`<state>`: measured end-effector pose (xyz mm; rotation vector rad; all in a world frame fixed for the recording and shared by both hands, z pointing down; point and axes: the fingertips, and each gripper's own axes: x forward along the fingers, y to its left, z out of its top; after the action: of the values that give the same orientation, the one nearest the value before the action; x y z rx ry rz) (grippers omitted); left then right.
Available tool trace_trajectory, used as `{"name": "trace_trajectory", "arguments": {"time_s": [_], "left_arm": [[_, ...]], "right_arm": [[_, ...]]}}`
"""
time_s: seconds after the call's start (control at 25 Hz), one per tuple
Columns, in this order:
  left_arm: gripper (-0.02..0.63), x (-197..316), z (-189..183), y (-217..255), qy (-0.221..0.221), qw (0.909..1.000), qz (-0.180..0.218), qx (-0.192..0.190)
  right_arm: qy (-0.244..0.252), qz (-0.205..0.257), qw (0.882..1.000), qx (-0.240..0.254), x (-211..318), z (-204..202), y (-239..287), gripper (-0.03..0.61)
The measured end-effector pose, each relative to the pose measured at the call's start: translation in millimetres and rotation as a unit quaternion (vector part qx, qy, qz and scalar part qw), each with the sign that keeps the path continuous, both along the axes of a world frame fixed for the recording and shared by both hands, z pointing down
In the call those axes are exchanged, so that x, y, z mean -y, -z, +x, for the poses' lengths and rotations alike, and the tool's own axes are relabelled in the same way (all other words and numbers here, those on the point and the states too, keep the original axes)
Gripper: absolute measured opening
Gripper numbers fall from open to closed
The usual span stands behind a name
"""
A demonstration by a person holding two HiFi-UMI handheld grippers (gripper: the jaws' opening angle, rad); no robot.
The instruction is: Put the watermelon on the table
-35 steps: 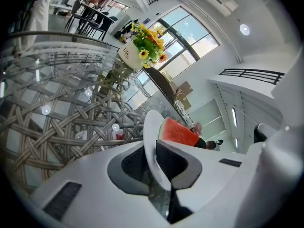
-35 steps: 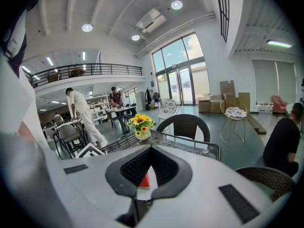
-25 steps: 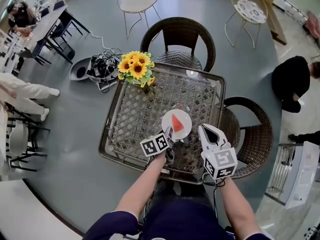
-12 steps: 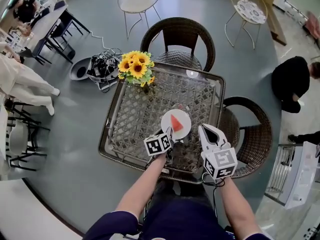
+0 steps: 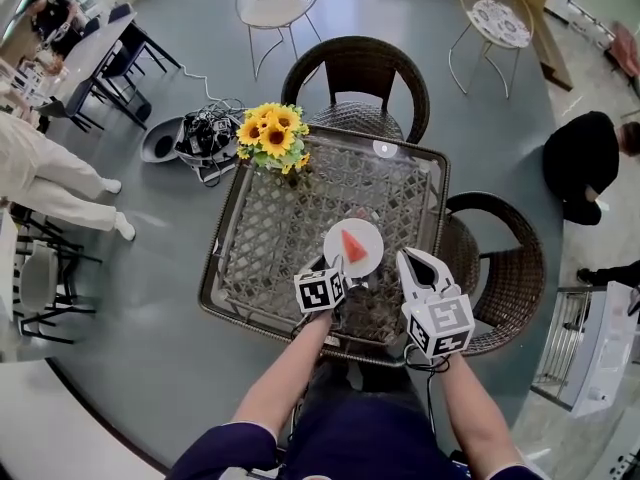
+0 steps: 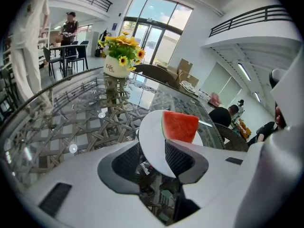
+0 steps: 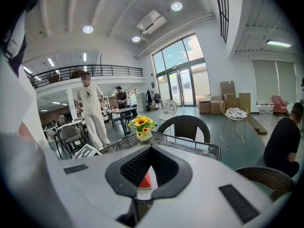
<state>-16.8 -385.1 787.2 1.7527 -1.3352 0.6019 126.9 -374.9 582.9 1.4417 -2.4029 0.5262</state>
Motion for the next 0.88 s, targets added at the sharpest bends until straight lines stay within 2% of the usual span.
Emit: {"name": "trace_trajectory", "arguments": {"time_s": [0.16, 0.36, 0.56, 0.76, 0.88], "left_arm": [[0.155, 0, -2, 15, -0.018, 0.9996, 0.019, 0.006], [0.153, -1, 9, 65, -0.088, 0.9925, 0.085, -0.005], [0.144, -7, 21, 123, -0.147, 0.9758, 0.162, -0.008], [0.007, -15, 26, 175, -0.180, 0.9569, 0.228, 0.003], [0.006, -22, 32, 202, -0.198, 0.9459, 0.257, 0.000]], "right_arm": [[0.003, 0.003, 1.000, 0.000, 0, -4, 3, 0.003], [-0.002, 0.011, 1.000, 0.004, -1, -8, 14, 0.003], [-0.009, 0.016, 1.000, 0.010, -6, -13, 22, 0.003], [-0.019, 0.022, 0.999, 0.020, -10, -19, 30, 0.003], [-0.023, 0.028, 0.999, 0.026, -14, -25, 37, 0.003]]}}
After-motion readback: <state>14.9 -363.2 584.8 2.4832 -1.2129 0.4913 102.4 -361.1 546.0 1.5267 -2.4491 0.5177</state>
